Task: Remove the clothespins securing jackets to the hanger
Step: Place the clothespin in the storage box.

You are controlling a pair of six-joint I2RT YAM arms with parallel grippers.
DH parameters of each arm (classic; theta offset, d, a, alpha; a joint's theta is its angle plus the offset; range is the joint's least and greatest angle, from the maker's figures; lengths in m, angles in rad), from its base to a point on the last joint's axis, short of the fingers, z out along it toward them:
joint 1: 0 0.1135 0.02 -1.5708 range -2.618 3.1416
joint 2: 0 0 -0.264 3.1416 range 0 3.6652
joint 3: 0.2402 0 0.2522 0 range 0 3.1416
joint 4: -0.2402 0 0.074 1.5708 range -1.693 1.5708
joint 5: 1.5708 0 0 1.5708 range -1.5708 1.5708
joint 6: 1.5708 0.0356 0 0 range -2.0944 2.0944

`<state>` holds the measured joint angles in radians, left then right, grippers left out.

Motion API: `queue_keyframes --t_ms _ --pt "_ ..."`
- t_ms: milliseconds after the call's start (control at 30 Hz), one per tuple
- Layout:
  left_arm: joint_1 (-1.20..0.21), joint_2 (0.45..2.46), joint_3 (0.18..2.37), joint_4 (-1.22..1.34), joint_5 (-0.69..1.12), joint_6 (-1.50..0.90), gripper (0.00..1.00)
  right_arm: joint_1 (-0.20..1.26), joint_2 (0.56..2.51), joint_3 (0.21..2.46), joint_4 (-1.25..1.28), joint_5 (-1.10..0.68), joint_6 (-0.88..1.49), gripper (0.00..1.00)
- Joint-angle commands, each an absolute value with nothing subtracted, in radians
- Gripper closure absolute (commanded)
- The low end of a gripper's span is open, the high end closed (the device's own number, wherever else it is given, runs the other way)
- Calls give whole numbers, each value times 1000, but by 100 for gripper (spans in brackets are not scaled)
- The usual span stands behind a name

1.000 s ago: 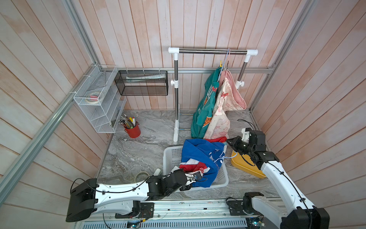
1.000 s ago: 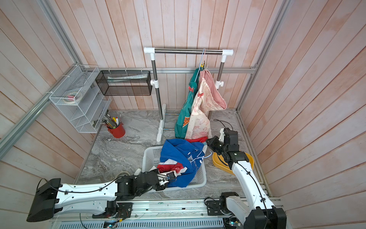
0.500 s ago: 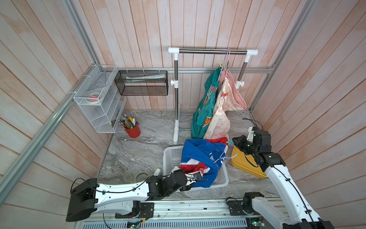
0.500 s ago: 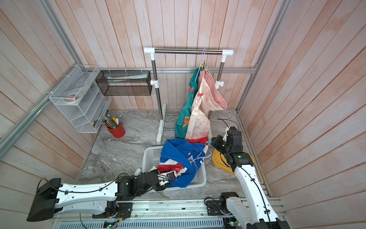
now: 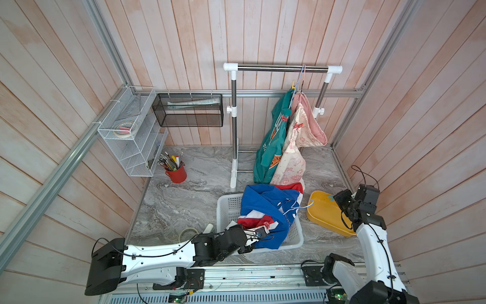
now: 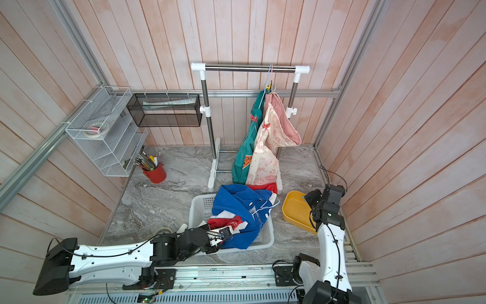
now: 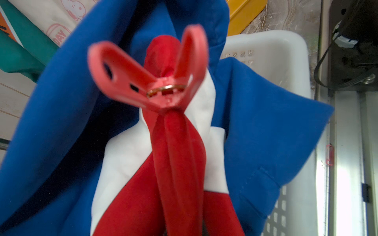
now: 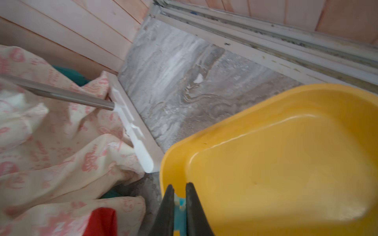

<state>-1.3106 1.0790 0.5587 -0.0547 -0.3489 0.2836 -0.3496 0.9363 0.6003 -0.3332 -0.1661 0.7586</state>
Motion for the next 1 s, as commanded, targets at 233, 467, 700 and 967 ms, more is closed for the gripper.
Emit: queue_keyframes --t_ms 233,467,700,967 --pt "-1320 1081 545 -100 -298 262 100 -362 1196 496 -9 -274 765 100" --pt "-1321 1083 542 -92 -297 268 100 -360 1356 522 129 -376 772 83" --pt "-1320 1086 539 -84 -300 268 100 -325 1473 581 161 -419 738 71" --pt "-1319 1083 543 -87 -314 261 100 -293 1482 645 113 -393 674 52"
